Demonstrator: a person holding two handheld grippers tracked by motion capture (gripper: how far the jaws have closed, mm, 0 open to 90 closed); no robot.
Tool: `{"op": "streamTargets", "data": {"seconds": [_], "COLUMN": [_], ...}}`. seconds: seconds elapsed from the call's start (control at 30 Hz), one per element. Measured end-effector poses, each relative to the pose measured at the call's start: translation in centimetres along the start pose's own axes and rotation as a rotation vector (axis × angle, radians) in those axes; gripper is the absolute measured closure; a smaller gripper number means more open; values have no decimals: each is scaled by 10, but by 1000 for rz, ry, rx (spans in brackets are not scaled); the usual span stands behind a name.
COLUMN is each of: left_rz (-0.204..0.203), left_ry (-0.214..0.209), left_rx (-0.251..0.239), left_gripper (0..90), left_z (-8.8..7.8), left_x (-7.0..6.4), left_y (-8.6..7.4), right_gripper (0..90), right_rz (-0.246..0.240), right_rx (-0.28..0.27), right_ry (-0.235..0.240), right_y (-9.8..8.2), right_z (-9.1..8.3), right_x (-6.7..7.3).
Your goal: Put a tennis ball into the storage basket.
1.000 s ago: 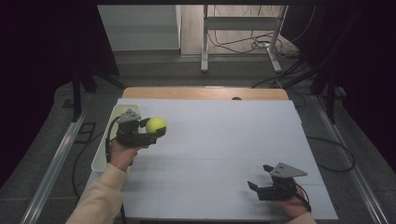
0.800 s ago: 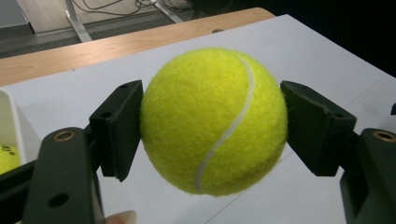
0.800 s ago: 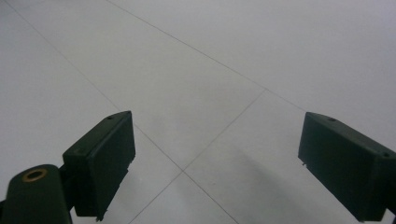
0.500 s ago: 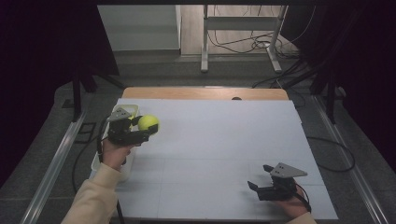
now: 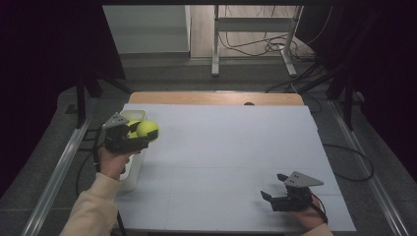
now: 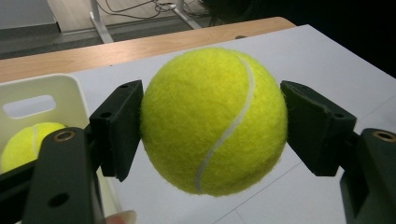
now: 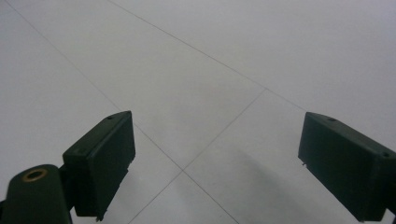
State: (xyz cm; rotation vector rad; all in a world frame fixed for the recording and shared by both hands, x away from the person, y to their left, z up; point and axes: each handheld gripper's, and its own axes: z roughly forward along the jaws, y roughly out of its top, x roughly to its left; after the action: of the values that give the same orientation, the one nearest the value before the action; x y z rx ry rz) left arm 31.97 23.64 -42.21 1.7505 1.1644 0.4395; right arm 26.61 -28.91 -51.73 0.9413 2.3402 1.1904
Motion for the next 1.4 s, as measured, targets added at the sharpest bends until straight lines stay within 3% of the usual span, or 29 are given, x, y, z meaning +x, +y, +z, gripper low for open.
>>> {"op": "streamTargets", "data": {"seconds": [0.87, 1.4], "left_rz": [-46, -76], "left_ry": [75, 132], "left_rx": [-15, -7], "left_gripper": [263, 262], "left_z": [-21, -25], "left_x": [24, 42], "left_y": [-5, -6], "right_gripper": [112, 112], "right_rz": [-3, -2], "right_rx": [2, 0], "right_ry": [-1, 1], "right_y": [0, 0], "right_z": [0, 1], "right_x": [0, 0]}}
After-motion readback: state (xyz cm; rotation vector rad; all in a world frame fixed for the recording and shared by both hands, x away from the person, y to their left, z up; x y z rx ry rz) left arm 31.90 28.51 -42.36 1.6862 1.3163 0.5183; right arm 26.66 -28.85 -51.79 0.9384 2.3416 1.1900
